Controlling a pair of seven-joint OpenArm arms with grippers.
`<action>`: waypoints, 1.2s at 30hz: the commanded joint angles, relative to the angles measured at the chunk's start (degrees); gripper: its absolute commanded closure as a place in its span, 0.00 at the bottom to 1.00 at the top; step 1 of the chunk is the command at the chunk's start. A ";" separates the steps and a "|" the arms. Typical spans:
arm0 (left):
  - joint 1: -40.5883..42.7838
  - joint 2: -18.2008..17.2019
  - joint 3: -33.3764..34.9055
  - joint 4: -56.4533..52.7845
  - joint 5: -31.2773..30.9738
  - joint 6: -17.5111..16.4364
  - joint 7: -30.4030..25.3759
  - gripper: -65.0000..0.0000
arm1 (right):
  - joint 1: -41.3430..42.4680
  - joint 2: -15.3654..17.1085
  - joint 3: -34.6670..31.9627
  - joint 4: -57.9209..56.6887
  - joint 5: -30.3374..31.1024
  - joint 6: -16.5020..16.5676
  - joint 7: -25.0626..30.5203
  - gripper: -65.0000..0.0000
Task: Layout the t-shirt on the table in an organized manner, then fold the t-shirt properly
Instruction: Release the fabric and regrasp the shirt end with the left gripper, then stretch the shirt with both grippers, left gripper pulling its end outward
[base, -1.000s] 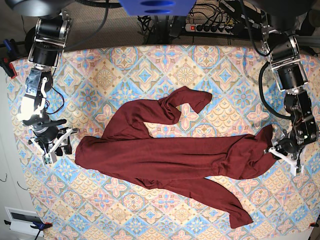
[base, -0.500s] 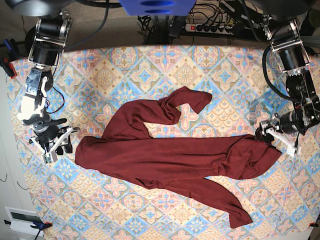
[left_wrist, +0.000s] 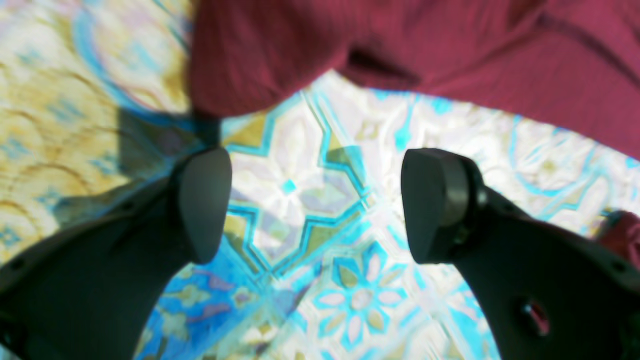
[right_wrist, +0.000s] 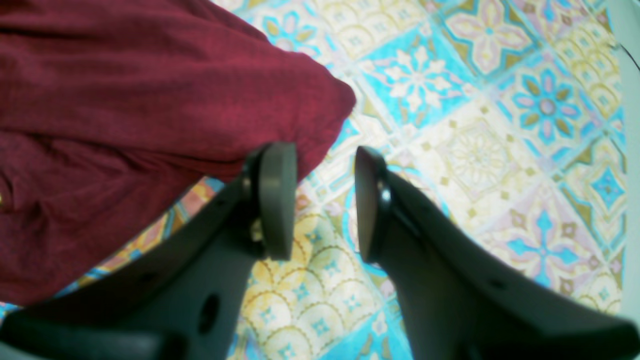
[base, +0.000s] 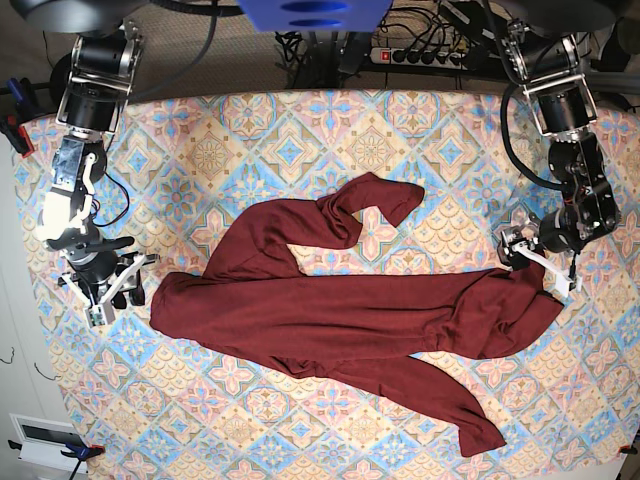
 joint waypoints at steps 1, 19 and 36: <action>-1.80 -0.82 -0.34 0.33 0.35 -0.19 -1.99 0.20 | 1.32 0.96 0.24 0.67 0.61 -0.07 1.48 0.71; -8.31 4.10 0.19 -13.91 15.74 -0.28 -11.83 0.92 | 5.98 0.96 -5.91 -8.39 0.61 0.02 1.56 0.71; -0.66 3.57 -0.25 19.41 15.12 -9.15 6.36 1.00 | 5.98 0.96 -5.83 -8.48 0.61 0.02 1.65 0.71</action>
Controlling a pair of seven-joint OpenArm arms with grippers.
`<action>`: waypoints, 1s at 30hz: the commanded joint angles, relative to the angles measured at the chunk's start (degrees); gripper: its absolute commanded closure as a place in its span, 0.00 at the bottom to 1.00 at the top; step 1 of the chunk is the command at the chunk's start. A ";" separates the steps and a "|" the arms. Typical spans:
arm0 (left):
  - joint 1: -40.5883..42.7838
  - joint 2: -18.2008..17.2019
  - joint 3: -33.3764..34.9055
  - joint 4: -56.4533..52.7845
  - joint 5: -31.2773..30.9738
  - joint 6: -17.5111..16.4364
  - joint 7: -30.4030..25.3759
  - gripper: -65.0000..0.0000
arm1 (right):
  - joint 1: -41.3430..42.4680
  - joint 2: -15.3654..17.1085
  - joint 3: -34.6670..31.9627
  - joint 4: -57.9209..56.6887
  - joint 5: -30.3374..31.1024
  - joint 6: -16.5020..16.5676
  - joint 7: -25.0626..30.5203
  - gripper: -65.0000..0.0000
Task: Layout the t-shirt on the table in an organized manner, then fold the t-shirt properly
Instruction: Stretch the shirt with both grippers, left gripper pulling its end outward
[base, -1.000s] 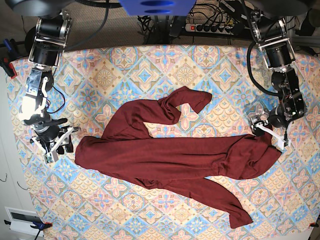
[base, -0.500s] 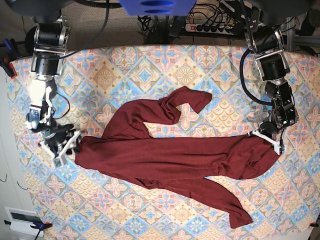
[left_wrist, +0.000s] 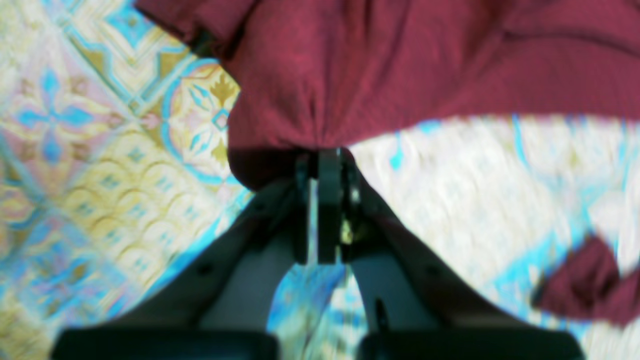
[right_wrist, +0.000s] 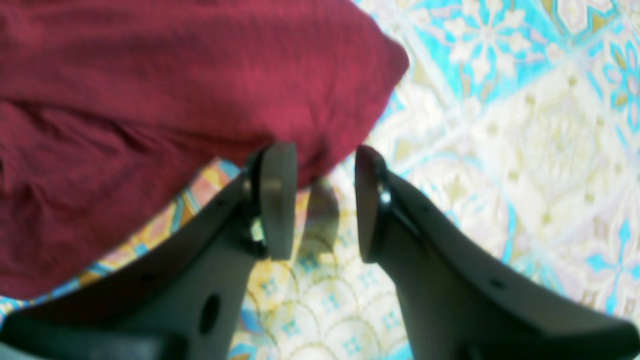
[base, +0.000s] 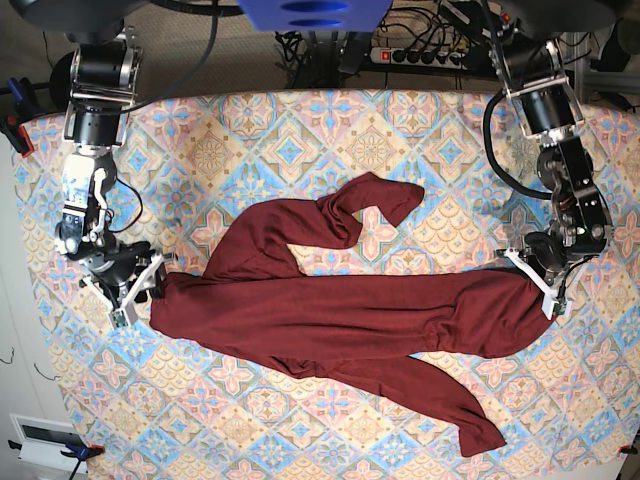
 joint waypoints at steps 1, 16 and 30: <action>-0.22 -1.33 -0.21 3.80 -0.31 -0.98 0.40 1.00 | 1.61 0.98 0.36 0.94 0.63 0.19 1.45 0.71; 26.60 -26.64 -9.17 20.41 -28.44 -6.44 5.02 1.00 | 1.43 0.98 -0.08 0.86 0.63 0.19 1.45 0.71; 37.58 -32.71 -7.24 10.39 -23.69 -6.17 1.64 0.94 | 1.52 0.98 -3.86 0.94 0.63 0.19 1.28 0.70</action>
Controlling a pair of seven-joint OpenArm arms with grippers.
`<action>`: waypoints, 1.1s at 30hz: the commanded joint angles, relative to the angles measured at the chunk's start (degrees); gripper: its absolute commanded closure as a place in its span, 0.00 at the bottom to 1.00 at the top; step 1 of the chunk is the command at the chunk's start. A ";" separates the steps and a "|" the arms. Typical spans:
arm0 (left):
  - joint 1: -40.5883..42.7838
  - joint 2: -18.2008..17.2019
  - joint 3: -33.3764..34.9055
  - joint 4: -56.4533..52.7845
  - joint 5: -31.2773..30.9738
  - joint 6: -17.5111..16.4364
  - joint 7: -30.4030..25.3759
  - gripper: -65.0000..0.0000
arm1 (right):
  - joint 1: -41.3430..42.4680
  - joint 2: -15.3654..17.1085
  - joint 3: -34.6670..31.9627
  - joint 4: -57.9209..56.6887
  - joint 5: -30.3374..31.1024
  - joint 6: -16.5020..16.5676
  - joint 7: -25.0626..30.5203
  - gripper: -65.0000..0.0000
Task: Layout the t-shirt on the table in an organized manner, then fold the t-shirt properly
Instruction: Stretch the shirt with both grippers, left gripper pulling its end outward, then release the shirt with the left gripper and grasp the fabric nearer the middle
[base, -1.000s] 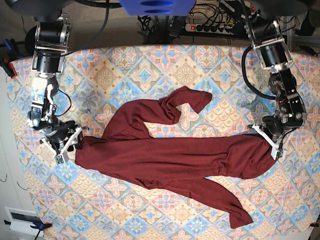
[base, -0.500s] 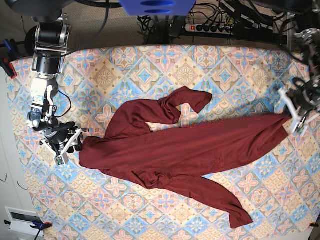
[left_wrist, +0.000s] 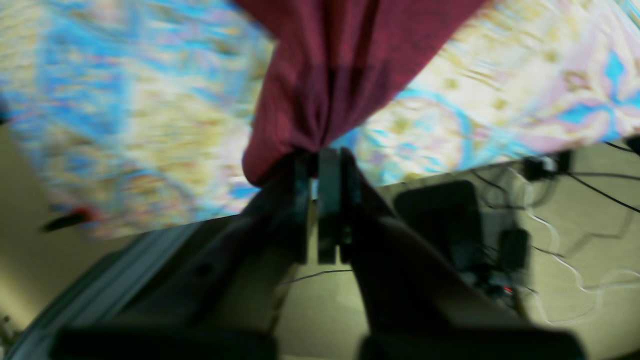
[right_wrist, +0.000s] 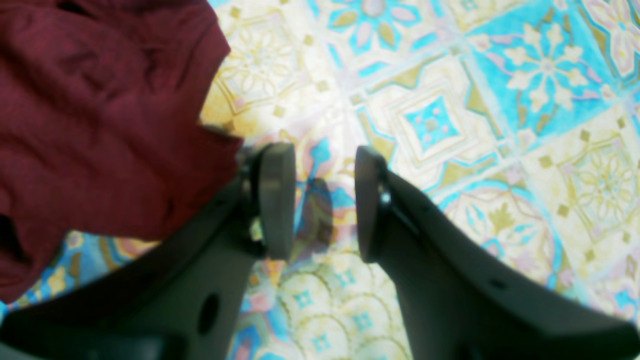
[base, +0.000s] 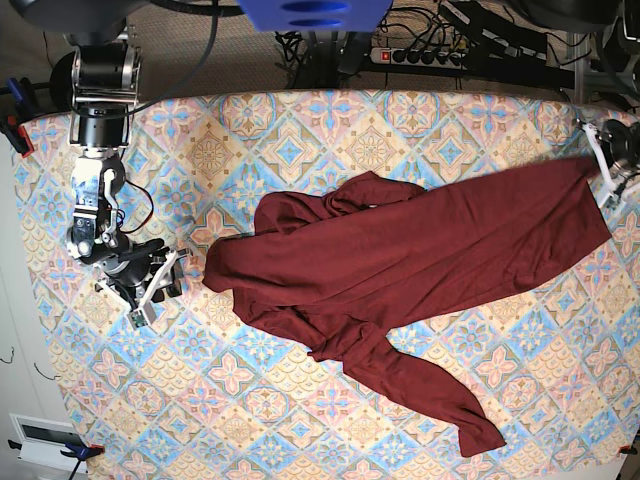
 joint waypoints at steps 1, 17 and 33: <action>-1.52 -0.88 -1.23 0.73 0.77 0.15 -0.02 0.87 | 1.50 1.09 0.47 0.99 0.41 -0.16 1.08 0.70; -29.04 20.66 -5.54 -4.37 8.24 0.32 0.06 0.56 | 1.50 1.09 -10.26 7.05 0.41 -0.16 0.82 0.55; -49.35 24.53 17.06 -39.45 33.91 9.55 -22.97 0.19 | 1.32 1.35 -9.99 7.93 0.41 -0.16 0.82 0.56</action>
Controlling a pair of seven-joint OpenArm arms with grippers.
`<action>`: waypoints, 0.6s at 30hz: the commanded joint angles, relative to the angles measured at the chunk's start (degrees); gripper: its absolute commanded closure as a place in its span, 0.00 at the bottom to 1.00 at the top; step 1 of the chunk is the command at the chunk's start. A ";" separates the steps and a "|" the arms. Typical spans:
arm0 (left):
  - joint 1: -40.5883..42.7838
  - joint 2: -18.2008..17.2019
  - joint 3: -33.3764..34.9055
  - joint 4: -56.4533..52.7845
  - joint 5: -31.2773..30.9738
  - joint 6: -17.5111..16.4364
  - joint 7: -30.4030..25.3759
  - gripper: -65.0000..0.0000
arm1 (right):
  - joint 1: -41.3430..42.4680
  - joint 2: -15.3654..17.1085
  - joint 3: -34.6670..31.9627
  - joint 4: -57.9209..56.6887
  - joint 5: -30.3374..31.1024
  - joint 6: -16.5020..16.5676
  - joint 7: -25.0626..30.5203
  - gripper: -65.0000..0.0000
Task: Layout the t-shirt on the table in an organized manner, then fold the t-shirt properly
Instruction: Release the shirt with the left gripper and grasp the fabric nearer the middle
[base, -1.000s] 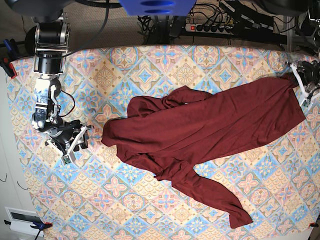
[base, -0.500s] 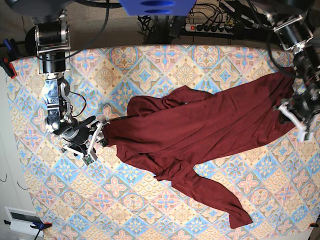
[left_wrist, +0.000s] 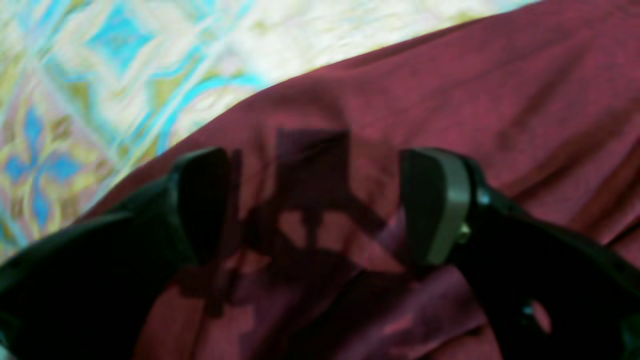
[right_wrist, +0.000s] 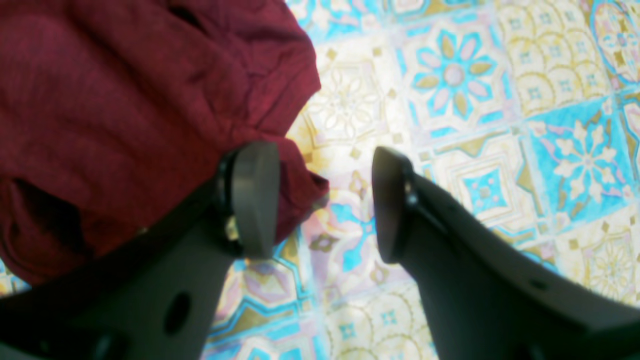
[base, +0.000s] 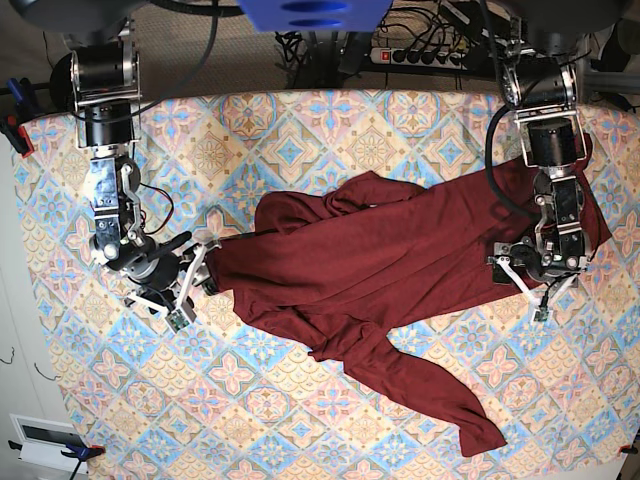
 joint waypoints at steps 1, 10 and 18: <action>-1.46 -1.90 0.52 0.31 0.49 0.55 -0.63 0.20 | 1.45 0.85 0.39 1.11 0.41 -0.03 1.10 0.56; -3.04 -8.14 8.96 -5.76 0.58 0.55 -1.60 0.24 | 1.63 0.85 0.39 0.94 0.41 -0.03 1.37 0.56; -5.24 -8.14 22.85 -13.14 1.02 0.99 -9.07 0.89 | 1.63 0.85 0.48 1.02 0.41 -0.03 1.19 0.56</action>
